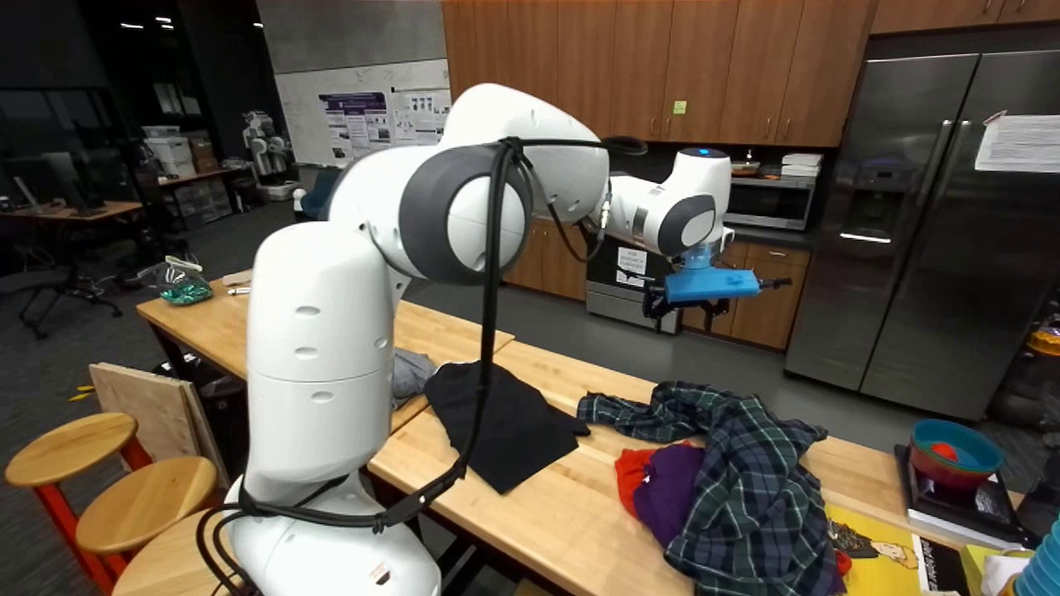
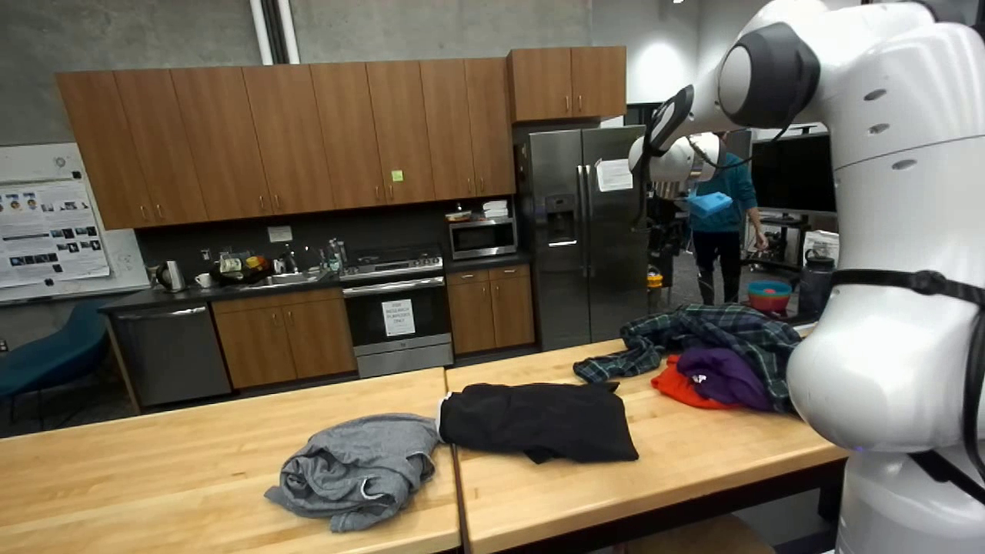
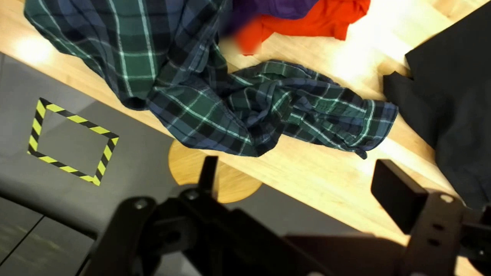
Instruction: Move the checked shirt to the left
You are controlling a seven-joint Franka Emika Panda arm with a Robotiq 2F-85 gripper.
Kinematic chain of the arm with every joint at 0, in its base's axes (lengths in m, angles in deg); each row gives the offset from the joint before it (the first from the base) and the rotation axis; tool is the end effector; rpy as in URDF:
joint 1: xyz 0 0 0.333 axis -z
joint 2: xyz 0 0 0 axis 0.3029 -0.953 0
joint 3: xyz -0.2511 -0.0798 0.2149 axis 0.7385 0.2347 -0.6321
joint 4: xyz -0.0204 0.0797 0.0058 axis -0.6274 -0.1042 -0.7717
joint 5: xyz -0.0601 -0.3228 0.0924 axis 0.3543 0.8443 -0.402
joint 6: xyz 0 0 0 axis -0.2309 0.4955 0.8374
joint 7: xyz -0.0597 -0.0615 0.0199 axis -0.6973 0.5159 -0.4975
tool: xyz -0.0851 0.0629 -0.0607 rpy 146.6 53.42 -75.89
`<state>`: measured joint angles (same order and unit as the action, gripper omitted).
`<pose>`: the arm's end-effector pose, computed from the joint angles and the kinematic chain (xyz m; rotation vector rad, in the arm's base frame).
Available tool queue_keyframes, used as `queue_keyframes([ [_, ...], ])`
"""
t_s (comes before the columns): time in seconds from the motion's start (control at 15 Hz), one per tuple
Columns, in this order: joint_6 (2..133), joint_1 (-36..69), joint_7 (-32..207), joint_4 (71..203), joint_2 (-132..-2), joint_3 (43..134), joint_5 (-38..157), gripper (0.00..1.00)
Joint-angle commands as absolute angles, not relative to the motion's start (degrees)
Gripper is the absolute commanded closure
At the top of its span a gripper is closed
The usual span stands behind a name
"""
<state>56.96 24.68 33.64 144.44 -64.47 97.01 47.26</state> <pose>0.5774 -0.1811 0.4857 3.0140 0.7010 0.3213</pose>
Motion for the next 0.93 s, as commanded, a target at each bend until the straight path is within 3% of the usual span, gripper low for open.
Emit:
queue_keyframes([
  [0.0, 52.0, 29.8, 30.7, 134.3, -72.4, 92.9, 43.9, 0.0],
  [0.33, 55.6, 30.4, 33.9, 133.0, -77.9, 89.3, 45.9, 0.0],
  [0.73, 58.5, 27.7, 35.3, 142.7, -76.1, 85.7, 49.2, 0.0],
  [0.87, 57.7, 28.6, 34.8, 139.4, -79.1, 84.9, 48.6, 0.0],
])
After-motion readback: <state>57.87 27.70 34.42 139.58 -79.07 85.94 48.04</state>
